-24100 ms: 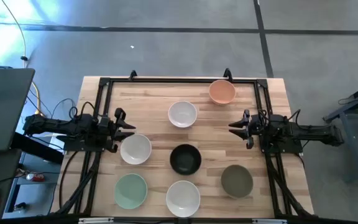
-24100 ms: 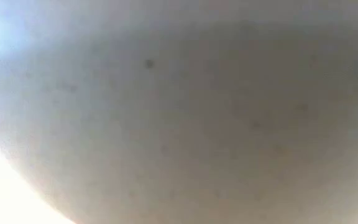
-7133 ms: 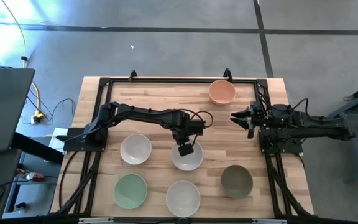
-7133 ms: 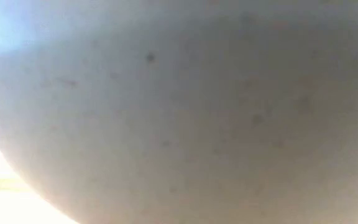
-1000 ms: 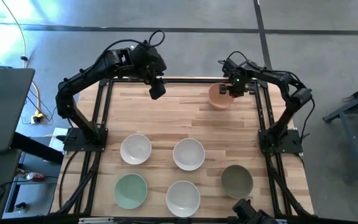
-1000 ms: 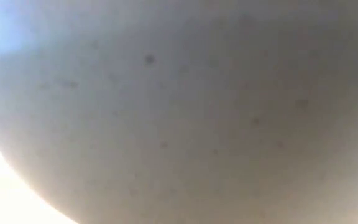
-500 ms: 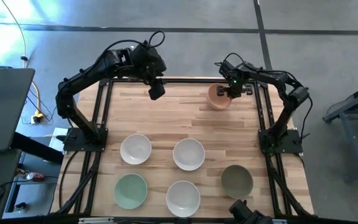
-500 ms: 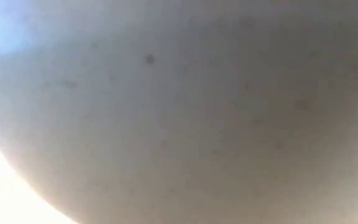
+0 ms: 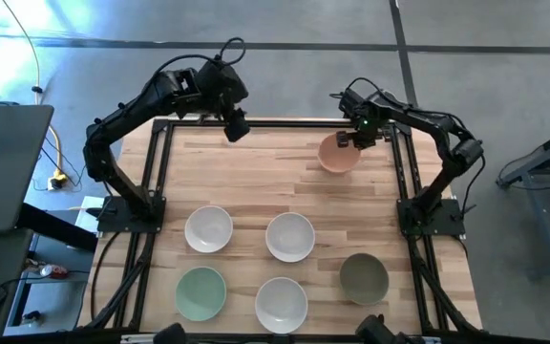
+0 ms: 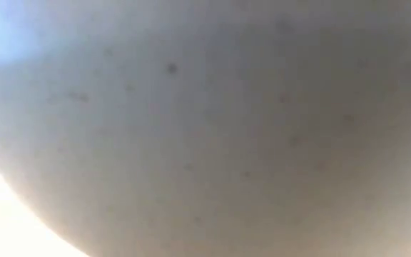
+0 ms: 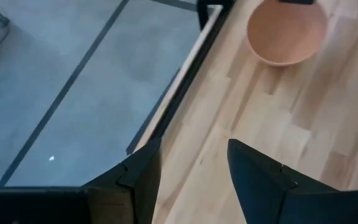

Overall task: Nest bowls inside each other
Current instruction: Stack the orange bowl on top of the white bowl

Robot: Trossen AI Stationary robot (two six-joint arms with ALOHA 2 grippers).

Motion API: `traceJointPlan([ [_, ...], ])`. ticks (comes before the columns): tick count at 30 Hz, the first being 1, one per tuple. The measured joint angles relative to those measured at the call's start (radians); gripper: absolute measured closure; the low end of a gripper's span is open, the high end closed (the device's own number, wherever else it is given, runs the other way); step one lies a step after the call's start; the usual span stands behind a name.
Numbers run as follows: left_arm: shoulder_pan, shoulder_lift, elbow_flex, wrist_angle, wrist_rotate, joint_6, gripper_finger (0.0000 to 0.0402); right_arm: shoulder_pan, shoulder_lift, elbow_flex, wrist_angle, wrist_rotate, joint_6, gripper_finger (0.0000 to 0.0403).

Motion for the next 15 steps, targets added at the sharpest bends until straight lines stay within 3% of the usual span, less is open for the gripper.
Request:
traceJointPlan([
  [10, 0.043, 0.0, 0.0, -0.024, 0.002, 0.007, 0.0229, 0.06, -0.004, 0.097, -0.077, -0.02, -0.014, 0.0402],
  [15, 0.073, 0.0, 0.0, -0.08, -0.052, 0.027, 0.0229, 0.107, -0.004, 0.133, -0.125, -0.055, -0.014, 0.0402],
])
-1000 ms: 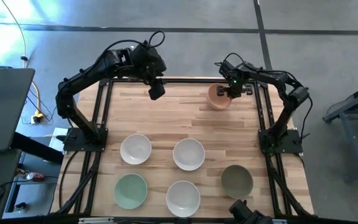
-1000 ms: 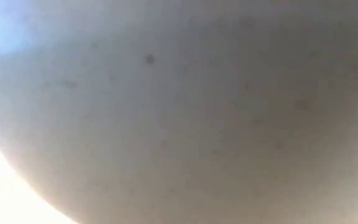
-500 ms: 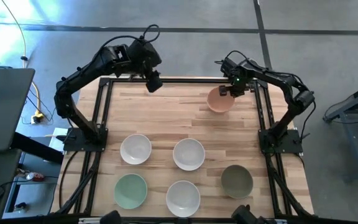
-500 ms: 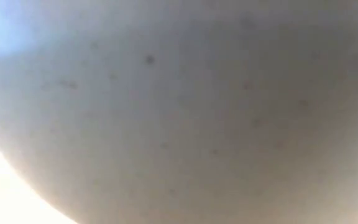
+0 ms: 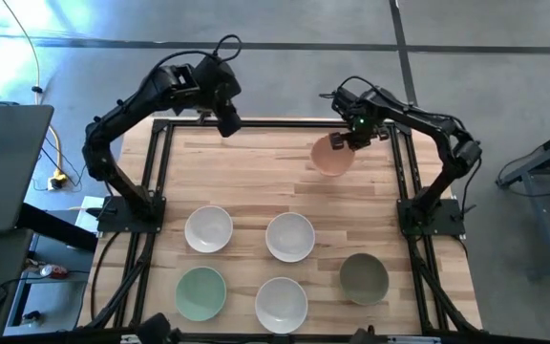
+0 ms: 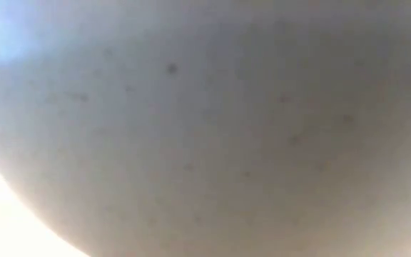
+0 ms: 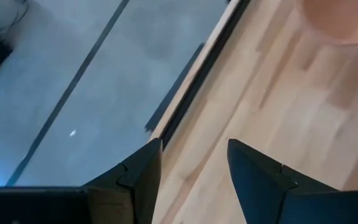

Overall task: Nest bowls inside each other
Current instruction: Stack the orange bowl on top of the white bowl

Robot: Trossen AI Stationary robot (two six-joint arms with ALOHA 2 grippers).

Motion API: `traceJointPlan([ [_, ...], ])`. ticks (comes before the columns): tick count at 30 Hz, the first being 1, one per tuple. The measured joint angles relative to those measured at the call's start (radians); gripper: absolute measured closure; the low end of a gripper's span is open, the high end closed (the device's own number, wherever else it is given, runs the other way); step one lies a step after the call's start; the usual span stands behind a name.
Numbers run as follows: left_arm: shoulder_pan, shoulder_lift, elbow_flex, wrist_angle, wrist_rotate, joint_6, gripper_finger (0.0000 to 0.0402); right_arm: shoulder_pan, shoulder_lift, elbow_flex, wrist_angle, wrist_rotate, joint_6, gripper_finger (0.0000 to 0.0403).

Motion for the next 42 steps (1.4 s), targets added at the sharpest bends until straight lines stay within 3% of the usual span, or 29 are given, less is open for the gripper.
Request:
traceJointPlan([
  [14, 0.117, -0.015, 0.0, -0.082, -0.041, 0.026, 0.0229, 0.169, 0.0, 0.159, -0.086, -0.05, 0.031, 0.0402],
  [23, 0.174, -0.023, 0.0, -0.083, 0.015, 0.046, 0.0229, 0.3, -0.001, 0.265, -0.095, -0.082, 0.076, 0.0403],
  [42, 0.197, -0.023, 0.0, -0.034, 0.082, 0.062, 0.0229, 0.575, -0.001, 0.28, -0.018, -0.1, 0.271, 0.0403],
])
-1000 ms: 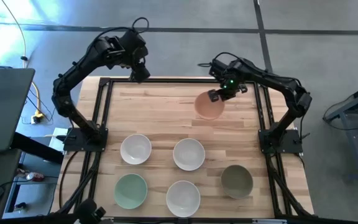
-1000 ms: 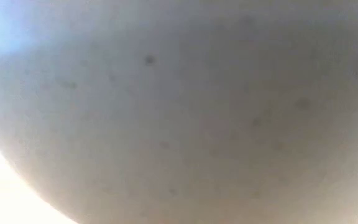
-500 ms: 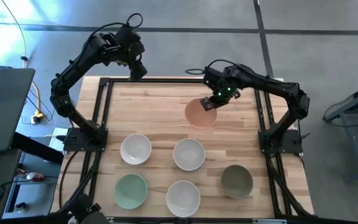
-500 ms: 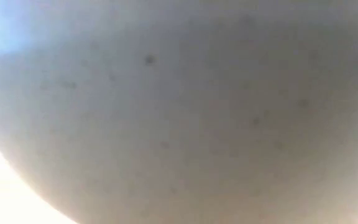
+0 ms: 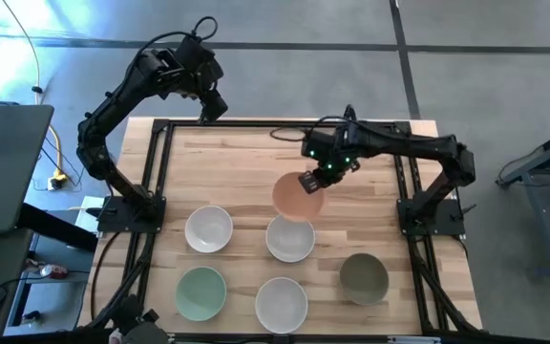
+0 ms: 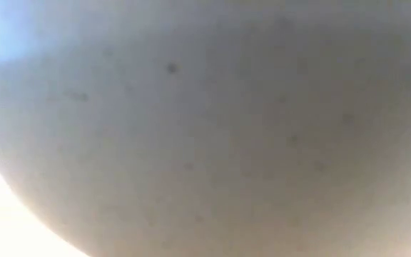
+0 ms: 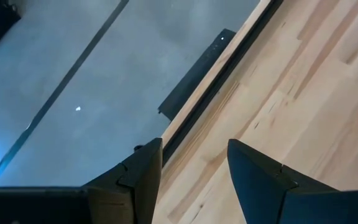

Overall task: Nest bowls inside each other
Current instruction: Stack the orange bowl on top of the white bowl

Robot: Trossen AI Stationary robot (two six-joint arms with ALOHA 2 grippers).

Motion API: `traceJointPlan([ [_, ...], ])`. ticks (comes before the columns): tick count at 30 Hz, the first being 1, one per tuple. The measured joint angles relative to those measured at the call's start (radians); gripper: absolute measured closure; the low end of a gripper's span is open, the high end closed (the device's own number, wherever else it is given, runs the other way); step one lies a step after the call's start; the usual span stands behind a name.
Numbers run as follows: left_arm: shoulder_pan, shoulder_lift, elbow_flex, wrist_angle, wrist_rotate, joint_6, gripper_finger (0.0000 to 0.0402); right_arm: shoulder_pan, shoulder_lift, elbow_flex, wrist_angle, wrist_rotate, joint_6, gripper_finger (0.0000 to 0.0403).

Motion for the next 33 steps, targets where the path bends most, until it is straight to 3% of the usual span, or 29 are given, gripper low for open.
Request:
traceJointPlan([
  [21, 0.002, 0.0, 0.0, -0.002, 0.032, 0.015, 0.0229, 0.203, 0.128, 0.001, 0.076, -0.039, 0.14, 0.0403],
  [33, 0.001, 0.001, 0.0, -0.003, 0.069, 0.019, 0.0229, 0.217, 0.147, 0.0, 0.052, 0.073, 0.193, 0.0403],
])
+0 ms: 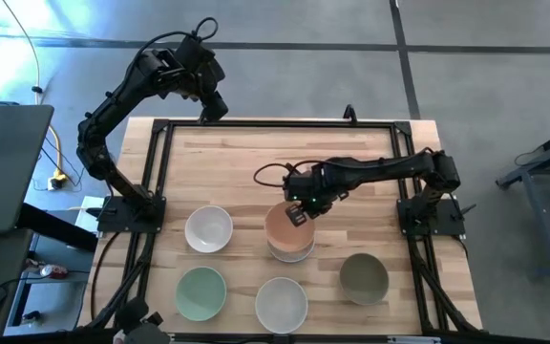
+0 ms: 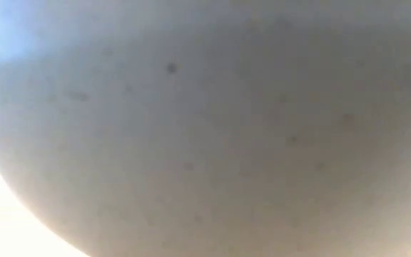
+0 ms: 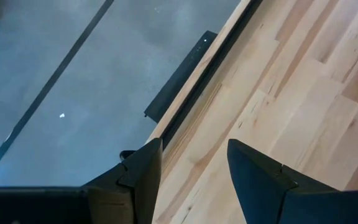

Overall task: Nest bowls inside each other
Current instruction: Stack the orange bowl on top of the white bowl

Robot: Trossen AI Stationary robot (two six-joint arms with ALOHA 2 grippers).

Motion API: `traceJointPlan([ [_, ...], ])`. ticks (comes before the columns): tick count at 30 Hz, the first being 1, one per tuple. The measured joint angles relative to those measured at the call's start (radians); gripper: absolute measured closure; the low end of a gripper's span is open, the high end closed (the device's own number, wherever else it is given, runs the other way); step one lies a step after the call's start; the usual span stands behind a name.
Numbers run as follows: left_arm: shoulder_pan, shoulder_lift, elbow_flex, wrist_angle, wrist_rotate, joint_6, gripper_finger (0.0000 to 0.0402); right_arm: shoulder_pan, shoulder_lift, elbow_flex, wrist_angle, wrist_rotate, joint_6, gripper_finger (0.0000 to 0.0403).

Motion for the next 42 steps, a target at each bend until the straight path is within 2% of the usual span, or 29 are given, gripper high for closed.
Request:
traceJointPlan([
  [20, 0.0, 0.0, 0.0, 0.0, 0.0, 0.006, 0.0229, 0.038, 0.037, -0.001, 0.003, -0.019, 0.027, 0.0403],
  [25, 0.0, 0.0, 0.0, 0.0, 0.041, 0.004, 0.0229, 0.045, 0.06, -0.001, 0.012, -0.023, 0.026, 0.0403],
  [33, -0.002, 0.0, 0.0, 0.0, 0.045, 0.004, 0.0229, 0.061, 0.09, -0.001, 0.017, -0.031, 0.026, 0.0403],
  [42, -0.002, 0.0, 0.0, 0.0, 0.052, 0.004, 0.0229, 0.065, 0.095, -0.001, 0.017, 0.026, 0.053, 0.0402],
])
